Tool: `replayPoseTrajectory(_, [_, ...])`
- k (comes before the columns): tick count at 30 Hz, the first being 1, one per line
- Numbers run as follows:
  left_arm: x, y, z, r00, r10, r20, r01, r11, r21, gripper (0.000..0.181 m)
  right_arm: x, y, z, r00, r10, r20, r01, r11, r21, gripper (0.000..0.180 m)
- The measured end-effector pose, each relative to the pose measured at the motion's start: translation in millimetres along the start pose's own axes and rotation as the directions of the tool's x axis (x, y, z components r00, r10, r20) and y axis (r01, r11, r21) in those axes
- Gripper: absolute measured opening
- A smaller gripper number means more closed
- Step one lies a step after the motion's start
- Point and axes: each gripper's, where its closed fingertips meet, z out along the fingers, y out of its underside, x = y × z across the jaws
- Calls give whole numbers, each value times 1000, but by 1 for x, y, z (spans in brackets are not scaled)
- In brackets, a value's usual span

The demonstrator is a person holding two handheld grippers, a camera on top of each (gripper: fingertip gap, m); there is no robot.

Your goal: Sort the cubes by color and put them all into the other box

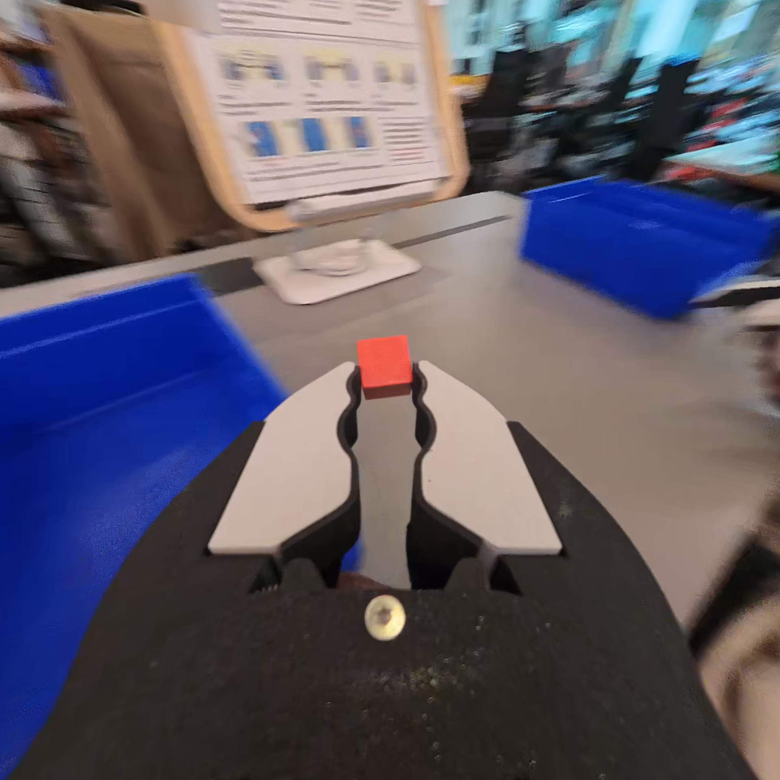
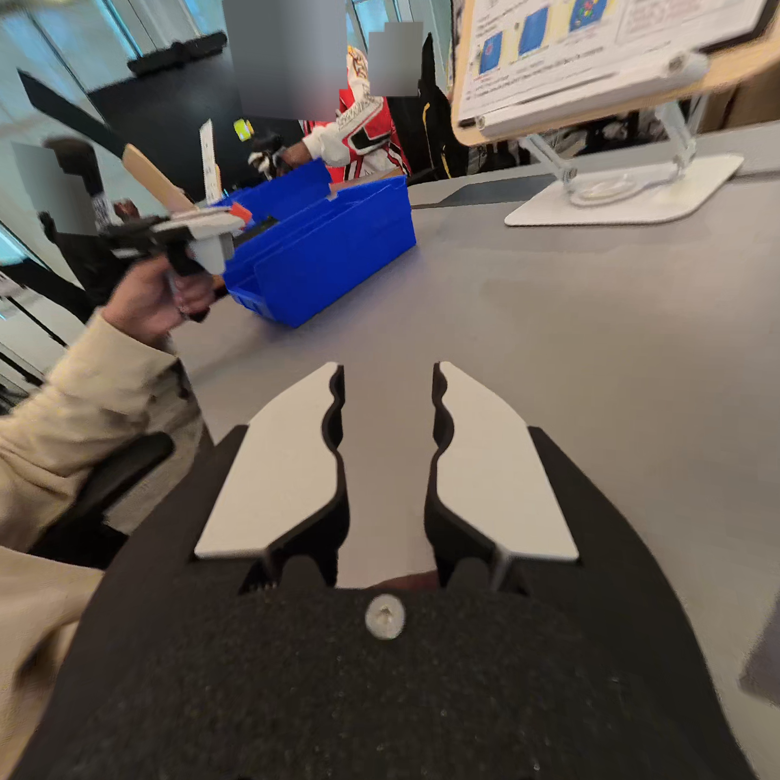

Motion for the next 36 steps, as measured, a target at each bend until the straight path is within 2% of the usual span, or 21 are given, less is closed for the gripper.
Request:
replayPoseTrajectory(3, [65,-25,13,937,-148,-318,156,988,2,22,-27,-9,25,973,-218,79,221,975,-23,39])
replayPoseTrajectory(5, [105,-41,23,833,-235,-501,248,968,-40,22,-47,-20,44,904,-420,78,420,908,17,44])
replayPoseTrajectory(7, [139,-54,33,717,-305,-627,321,943,-92,22,-63,-37,61,794,-608,-9,607,791,79,43])
replayPoseTrajectory(10, [182,-64,43,515,-407,-755,411,890,-199,22,-87,-60,74,703,-706,-84,708,683,180,37])
replayPoseTrajectory(12, [202,-66,46,382,-471,-795,453,845,-282,22,-90,-67,79,688,-718,-109,723,664,190,39])
replayPoseTrajectory(14, [216,-64,50,296,-508,-809,472,814,-338,22,-91,-69,79,678,-726,-113,731,653,196,40])
replayPoseTrajectory(16, [226,-56,56,260,-536,-803,467,798,-381,22,-91,-66,77,673,-732,-108,736,647,199,38])
replayPoseTrajectory(17, [230,-53,57,235,-548,-803,470,787,-399,22,-90,-66,73,666,-735,-127,742,636,210,26])
replayPoseTrajectory(20, [239,-46,55,133,-601,-788,463,741,-487,22,-88,-64,65,654,-743,-142,754,623,209,22])
replayPoseTrajectory(21, [241,-43,52,123,-607,-785,445,741,-504,25,-86,-64,61,655,-739,-159,753,623,209,22])
replayPoseTrajectory(22, [241,-38,51,147,-600,-786,425,756,-498,37,-84,-65,55,660,-731,-171,749,627,212,22])
replayPoseTrajectory(23, [239,-32,49,206,-580,-789,403,784,-471,49,-82,-65,49,672,-719,-175,739,639,214,22])
replayPoseTrajectory(24, [235,-24,48,290,-545,-787,374,821,-431,53,-79,-64,43,688,-704,-173,725,658,206,22])
replayPoseTrajectory(26, [222,-2,47,514,-422,-746,270,906,-326,56,-68,-58,28,726,-660,-194,688,703,182,22])
replayPoseTrajectory(28, [199,22,50,757,-233,-610,120,968,-221,56,-55,-47,10,768,-606,-209,638,754,156,22])
replayPoseTrajectory(29, [186,32,51,844,-137,-518,42,981,-191,52,-46,-41,1,780,-583,-227,617,776,131,22])
replayPoseTrajectory(30, [175,41,49,898,-58,-436,-21,984,-175,47,-37,-35,-8,789,-560,-252,598,795,108,22])
replayPoseTrajectory(32, [168,50,42,932,19,-362,-80,985,-155,43,-21,-25,-26,813,-508,-284,548,833,80,22])
replayPoseTrajectory(36, [176,55,39,927,29,-374,-97,982,-164,43,-1,-20,-52,837,-434,-334,482,873,75,22])
